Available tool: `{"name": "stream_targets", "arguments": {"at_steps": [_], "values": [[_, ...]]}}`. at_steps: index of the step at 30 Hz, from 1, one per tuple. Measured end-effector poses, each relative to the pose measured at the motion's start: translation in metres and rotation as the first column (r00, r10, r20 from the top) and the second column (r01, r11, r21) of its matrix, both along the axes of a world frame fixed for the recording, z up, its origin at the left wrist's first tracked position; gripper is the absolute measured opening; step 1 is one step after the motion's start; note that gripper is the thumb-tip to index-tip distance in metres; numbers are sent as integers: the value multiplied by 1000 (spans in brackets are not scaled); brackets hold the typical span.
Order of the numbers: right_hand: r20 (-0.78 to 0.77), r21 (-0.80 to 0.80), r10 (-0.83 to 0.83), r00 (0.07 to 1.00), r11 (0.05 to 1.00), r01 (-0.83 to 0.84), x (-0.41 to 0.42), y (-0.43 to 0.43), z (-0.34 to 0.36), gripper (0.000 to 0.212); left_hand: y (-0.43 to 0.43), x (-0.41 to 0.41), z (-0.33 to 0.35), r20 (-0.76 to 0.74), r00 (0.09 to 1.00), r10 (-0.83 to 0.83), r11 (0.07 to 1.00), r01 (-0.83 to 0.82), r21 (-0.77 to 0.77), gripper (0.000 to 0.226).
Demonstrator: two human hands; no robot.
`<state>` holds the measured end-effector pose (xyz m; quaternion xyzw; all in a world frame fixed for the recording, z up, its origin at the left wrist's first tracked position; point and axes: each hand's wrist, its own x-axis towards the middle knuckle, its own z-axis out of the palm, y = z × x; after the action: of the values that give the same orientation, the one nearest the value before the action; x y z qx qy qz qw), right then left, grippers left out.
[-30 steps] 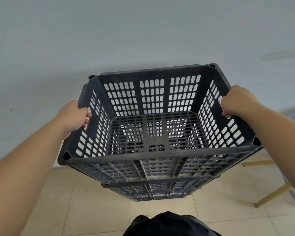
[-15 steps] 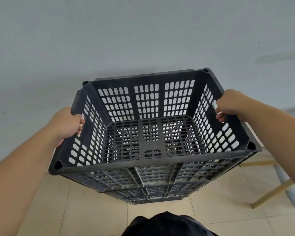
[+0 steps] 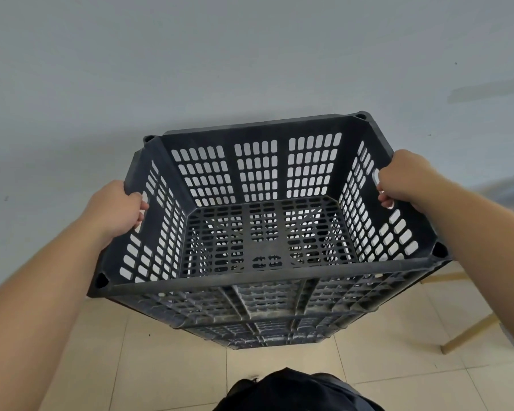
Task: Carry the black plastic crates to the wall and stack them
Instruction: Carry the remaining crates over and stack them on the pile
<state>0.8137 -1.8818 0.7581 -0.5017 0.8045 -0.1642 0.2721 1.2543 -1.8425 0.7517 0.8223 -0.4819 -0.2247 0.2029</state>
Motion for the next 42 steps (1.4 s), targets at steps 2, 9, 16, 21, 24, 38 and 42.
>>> {"name": "stream_targets", "arguments": {"at_steps": [2, 9, 16, 21, 24, 38, 42], "values": [[0, 15, 18, 1000, 1000, -18, 0, -3, 3, 23, 2, -1, -3, 20, 1000, 6, 1000, -6, 1, 21], [-79, 1, 39, 996, 999, -39, -2, -2, 0, 18, 0, 0, -4, -10, 1000, -13, 1000, 12, -14, 19], [-93, -14, 27, 995, 1000, -28, -1, 1, -2, 18, 2, 1, -4, 10, 1000, -19, 1000, 19, -4, 21], [-93, -17, 46, 995, 999, -48, -2, 4, -3, 20, 5, -2, 0, 51, 998, -30, 1000, 29, 6, 23], [-81, 22, 48, 996, 999, -46, 0, 9, 2, 19, 7, 0, -1, 178, 983, -39, 999, 42, -16, 22], [-307, 7, 85, 948, 996, -88, 7, 55, 15, 58, -3, -117, 16, 338, 723, -603, 787, 607, 106, 58], [-317, -8, 16, 948, 1000, -20, 14, 90, 30, 63, -8, -159, 23, 275, 618, -736, 654, 754, 58, 59]]}}
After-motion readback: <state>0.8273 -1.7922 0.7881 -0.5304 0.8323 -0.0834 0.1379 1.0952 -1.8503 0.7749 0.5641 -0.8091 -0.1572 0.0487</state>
